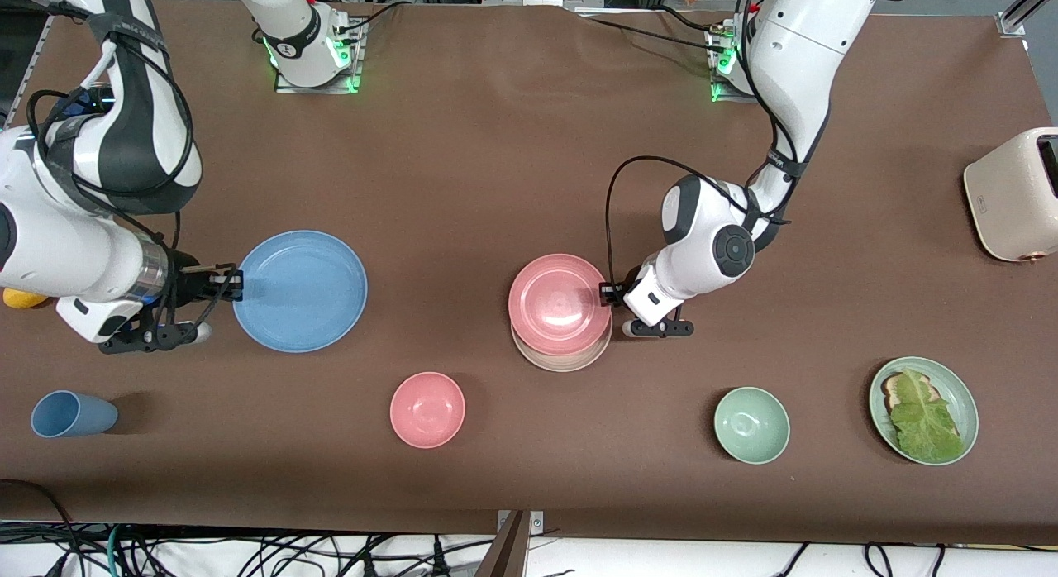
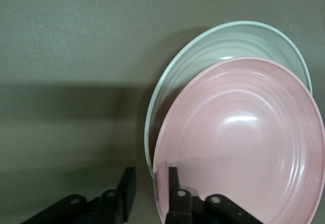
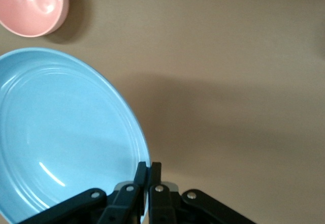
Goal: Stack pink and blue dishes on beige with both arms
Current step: 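Release the pink plate with the left gripper while the right gripper carries blue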
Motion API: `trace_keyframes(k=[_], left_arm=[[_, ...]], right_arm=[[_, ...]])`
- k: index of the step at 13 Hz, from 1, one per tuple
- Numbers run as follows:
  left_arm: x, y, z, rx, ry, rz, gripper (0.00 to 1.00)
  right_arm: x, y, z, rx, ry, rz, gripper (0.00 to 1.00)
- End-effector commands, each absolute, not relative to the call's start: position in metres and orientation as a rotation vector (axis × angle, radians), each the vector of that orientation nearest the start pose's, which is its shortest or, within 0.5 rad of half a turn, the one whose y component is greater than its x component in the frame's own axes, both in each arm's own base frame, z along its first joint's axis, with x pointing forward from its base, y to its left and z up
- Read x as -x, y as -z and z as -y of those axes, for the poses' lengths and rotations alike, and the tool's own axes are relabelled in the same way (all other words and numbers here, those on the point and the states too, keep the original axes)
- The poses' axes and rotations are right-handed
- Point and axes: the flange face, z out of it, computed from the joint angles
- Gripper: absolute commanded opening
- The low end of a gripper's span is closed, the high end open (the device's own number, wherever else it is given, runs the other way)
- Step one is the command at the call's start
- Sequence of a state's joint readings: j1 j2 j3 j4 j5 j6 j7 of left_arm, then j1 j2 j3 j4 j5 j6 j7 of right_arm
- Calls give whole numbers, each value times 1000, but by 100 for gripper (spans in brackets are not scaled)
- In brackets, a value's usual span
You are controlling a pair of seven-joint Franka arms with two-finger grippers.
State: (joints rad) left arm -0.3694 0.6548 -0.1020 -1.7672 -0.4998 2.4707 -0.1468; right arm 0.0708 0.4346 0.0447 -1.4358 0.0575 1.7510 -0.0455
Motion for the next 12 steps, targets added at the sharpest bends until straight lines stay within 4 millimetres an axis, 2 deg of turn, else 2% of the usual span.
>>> trace_keyframes(k=[1,3,4,6,9,10,12], left_arm=[[-613,-207,293,3549,-97,228,74],[-619,-224,282,3574,-139,293,77],[-617,-237,277,3577,-222,275,79],[-620,-278,253,3578,-360,238,84],[-640,-347,193,3520,-551,164,92],[-644,-371,182,3444,-557,66,92],[-647,-402,168,3331,-553,-31,92]], right_arm=[[-670,-431,-99,2980,-200,228,0],[-671,-423,-123,2962,-192,213,0],[-670,-422,-144,2973,-168,180,0],[-668,-407,-187,2988,-148,137,0],[-667,-381,-235,3014,-90,64,0],[-666,-373,-252,3018,-69,43,0],[-662,-360,-288,3024,-26,7,0]])
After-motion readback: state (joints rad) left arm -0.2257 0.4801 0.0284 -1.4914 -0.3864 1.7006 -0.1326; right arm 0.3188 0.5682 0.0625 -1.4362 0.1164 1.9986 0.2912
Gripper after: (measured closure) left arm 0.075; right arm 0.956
